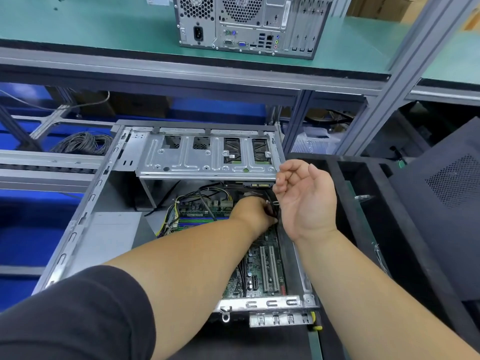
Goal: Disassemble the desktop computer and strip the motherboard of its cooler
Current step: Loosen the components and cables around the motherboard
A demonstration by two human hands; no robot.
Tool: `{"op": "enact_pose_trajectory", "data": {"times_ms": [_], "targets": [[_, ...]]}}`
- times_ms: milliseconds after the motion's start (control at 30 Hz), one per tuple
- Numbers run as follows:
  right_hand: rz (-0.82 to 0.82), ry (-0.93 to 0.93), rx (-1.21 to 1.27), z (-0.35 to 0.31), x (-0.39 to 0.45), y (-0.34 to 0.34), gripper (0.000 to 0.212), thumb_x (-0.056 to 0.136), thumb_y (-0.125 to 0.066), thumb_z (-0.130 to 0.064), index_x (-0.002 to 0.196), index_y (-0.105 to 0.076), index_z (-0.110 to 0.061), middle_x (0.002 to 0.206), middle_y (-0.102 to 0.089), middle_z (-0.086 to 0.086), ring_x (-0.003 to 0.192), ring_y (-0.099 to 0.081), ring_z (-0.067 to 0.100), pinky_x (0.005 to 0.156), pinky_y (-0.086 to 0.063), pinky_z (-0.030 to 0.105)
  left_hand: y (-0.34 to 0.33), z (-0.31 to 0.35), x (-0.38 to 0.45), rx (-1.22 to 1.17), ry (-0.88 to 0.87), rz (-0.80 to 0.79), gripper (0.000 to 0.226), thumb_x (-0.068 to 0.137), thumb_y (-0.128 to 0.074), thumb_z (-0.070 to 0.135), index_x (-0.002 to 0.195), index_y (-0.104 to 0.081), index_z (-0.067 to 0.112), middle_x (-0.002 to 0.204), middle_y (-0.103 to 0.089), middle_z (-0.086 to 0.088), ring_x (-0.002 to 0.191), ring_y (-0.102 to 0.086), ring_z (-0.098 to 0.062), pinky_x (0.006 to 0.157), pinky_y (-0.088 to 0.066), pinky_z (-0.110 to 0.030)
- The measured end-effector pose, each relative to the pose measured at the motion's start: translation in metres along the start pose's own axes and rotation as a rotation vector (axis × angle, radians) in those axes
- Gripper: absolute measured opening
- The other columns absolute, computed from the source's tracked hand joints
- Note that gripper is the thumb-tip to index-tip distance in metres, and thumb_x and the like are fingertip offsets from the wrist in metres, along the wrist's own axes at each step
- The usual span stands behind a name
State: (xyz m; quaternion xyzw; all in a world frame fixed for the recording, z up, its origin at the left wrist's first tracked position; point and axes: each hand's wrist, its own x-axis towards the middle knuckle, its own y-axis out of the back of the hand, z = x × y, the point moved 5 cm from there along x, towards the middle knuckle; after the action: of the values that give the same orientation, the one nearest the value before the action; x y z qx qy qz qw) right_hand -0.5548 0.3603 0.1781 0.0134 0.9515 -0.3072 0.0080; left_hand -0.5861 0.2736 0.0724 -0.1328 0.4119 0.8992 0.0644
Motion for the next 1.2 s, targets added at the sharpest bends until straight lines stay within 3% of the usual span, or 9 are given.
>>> {"op": "enact_pose_trajectory", "data": {"times_ms": [200,367,500,633,833,1200], "targets": [[0.034,-0.068,0.115,-0.008,0.008,0.011,0.032,0.096,-0.029,-0.016,0.089,-0.057,-0.004,0.072,-0.05,0.005,0.064,-0.046,0.013,0.064,-0.033,0.024,-0.003,0.0,0.005,0.01,-0.019,-0.024,0.018,0.076,-0.074,0.036,0.074,-0.066,0.019,0.066,-0.057,0.007,0.075,-0.058,-0.018,0.066,-0.041,-0.023],[-0.053,-0.024,-0.118,-0.006,0.01,0.007,0.031,0.097,-0.028,-0.011,0.089,-0.057,-0.005,0.07,-0.053,0.004,0.066,-0.047,0.012,0.062,-0.038,0.021,-0.002,0.0,0.007,0.027,-0.047,-0.016,0.021,0.077,-0.076,0.037,0.088,-0.07,0.02,0.082,-0.066,0.001,0.086,-0.062,-0.021,0.074,-0.048,-0.025],[-0.065,-0.009,-0.169,-0.005,0.009,0.006,0.031,0.098,-0.029,-0.01,0.087,-0.057,-0.006,0.068,-0.053,0.004,0.065,-0.047,0.012,0.061,-0.039,0.021,0.001,0.002,0.008,0.073,-0.047,-0.035,0.018,0.08,-0.074,0.037,0.08,-0.065,0.021,0.084,-0.066,-0.001,0.086,-0.061,-0.022,0.073,-0.046,-0.025],[-0.054,0.004,-0.156,-0.007,0.007,0.007,0.031,0.098,-0.028,-0.008,0.085,-0.056,-0.005,0.065,-0.051,0.005,0.063,-0.046,0.013,0.06,-0.037,0.021,0.001,0.003,0.008,0.089,-0.056,-0.042,0.02,0.081,-0.073,0.035,0.088,-0.069,0.018,0.091,-0.069,-0.004,0.091,-0.063,-0.023,0.075,-0.048,-0.027],[-0.068,0.036,-0.279,-0.004,0.006,0.002,0.036,0.098,-0.026,-0.004,0.081,-0.057,-0.007,0.063,-0.054,0.003,0.062,-0.046,0.012,0.061,-0.037,0.021,0.003,0.006,0.007,0.135,-0.098,-0.038,0.021,0.08,-0.073,0.034,0.073,-0.056,0.024,0.076,-0.059,0.001,0.079,-0.056,-0.021,0.067,-0.04,-0.025],[-0.047,0.021,-0.308,-0.004,0.006,0.001,0.035,0.091,-0.025,0.002,0.077,-0.057,-0.007,0.06,-0.053,0.003,0.06,-0.044,0.013,0.059,-0.036,0.022,0.001,0.008,0.009,0.172,-0.12,-0.04,0.018,0.083,-0.069,0.034,0.078,-0.058,0.021,0.081,-0.061,-0.001,0.088,-0.062,-0.026,0.069,-0.041,-0.026]]}}
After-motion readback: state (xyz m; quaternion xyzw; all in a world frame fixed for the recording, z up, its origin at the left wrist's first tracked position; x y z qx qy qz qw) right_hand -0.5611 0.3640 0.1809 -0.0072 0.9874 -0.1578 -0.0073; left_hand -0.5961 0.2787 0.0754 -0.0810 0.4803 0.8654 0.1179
